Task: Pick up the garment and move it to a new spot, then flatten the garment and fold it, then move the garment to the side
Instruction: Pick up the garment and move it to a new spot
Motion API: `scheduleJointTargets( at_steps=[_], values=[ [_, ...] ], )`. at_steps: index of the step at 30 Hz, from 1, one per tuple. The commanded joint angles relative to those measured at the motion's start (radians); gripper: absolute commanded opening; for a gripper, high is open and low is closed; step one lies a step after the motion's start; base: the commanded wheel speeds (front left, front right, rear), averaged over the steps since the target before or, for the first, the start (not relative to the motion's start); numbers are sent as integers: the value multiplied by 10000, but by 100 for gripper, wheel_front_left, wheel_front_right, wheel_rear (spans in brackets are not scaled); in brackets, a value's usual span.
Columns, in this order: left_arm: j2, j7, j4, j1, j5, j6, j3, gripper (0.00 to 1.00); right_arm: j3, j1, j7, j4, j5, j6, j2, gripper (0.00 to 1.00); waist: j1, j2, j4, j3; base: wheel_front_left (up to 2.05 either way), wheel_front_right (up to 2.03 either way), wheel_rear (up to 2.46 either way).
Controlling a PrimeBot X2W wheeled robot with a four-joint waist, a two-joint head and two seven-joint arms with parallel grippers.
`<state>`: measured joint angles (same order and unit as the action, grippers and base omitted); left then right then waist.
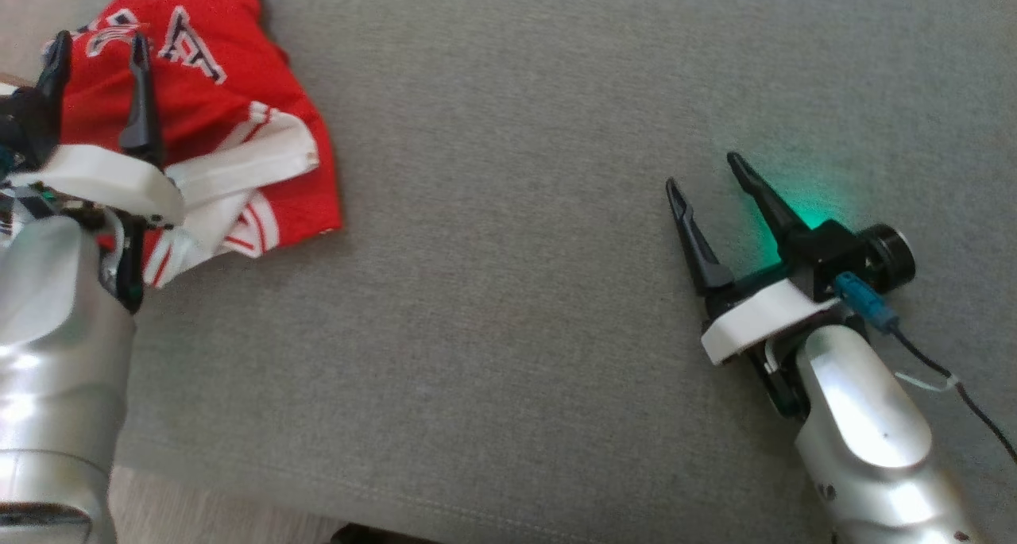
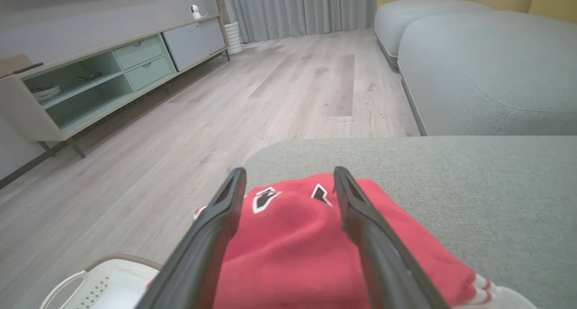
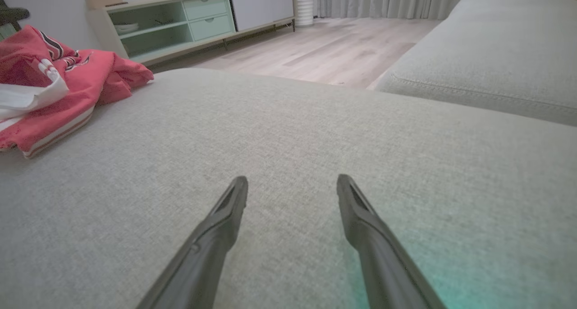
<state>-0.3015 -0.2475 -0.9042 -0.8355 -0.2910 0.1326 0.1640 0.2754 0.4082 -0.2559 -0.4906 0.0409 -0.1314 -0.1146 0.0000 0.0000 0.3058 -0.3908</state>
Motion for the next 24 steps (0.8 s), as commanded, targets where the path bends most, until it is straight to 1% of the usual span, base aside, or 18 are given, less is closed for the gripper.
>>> scheduleJointTargets(
  at_steps=[1, 4, 6, 10, 13, 14, 15, 20, 23, 24],
  values=[
    [-743, 61, -146, -450, -40, -21, -161, 100, 100, 118, -59, 106, -111, 7, -91, 100, 0, 0, -314, -307, 0, 0, 0],
    [-764, 302, -871, -770, -78, -21, -31, 100, -11, 153, -59, 106, -179, 7, -168, 100, 0, 0, -480, -470, 0, 0, 0],
    [-768, 595, -1410, -933, -99, -122, -19, 100, -69, 174, -59, 115, -216, 7, -212, 100, 0, 0, -578, -547, 0, 0, 0],
    [-773, 1325, -2431, -1170, -1, -738, 61, 100, -199, 174, -59, 98, -165, 7, -199, 100, 0, 0, -696, -607, 0, 0, 0],
    [-684, 1676, -2896, -1360, -18, -977, 94, 99, -239, 148, -59, 53, -122, 7, -225, 100, 0, 0, -695, -613, 0, 0, 0],
    [-666, 1657, -2962, -1415, -4, -1017, 123, 20, -252, 142, -59, 38, -115, 7, -238, 100, 0, 0, -685, -603, 0, 0, 0],
    [-654, 1589, -3011, -1463, -30, -1077, 104, 0, -274, 138, -59, 18, -103, 7, -244, 100, 0, 0, -676, -586, 0, 0, 0],
    [-651, 1186, -3080, -1626, -4, -1161, 175, 0, -400, 85, -59, -33, -72, 7, -185, 100, 0, 0, -648, -384, 0, 0, 0],
    [-650, 634, -2971, -1783, 65, -1232, 259, 0, -526, 9, -59, -134, -26, 7, -98, 100, 0, 0, -644, -114, 0, 0, 0],
    [-639, 421, -2855, -1843, 68, -1187, 275, 0, -535, -15, -59, -159, -31, 7, -65, 100, 0, 0, -661, 2, 0, 0, 0]
  ],
)
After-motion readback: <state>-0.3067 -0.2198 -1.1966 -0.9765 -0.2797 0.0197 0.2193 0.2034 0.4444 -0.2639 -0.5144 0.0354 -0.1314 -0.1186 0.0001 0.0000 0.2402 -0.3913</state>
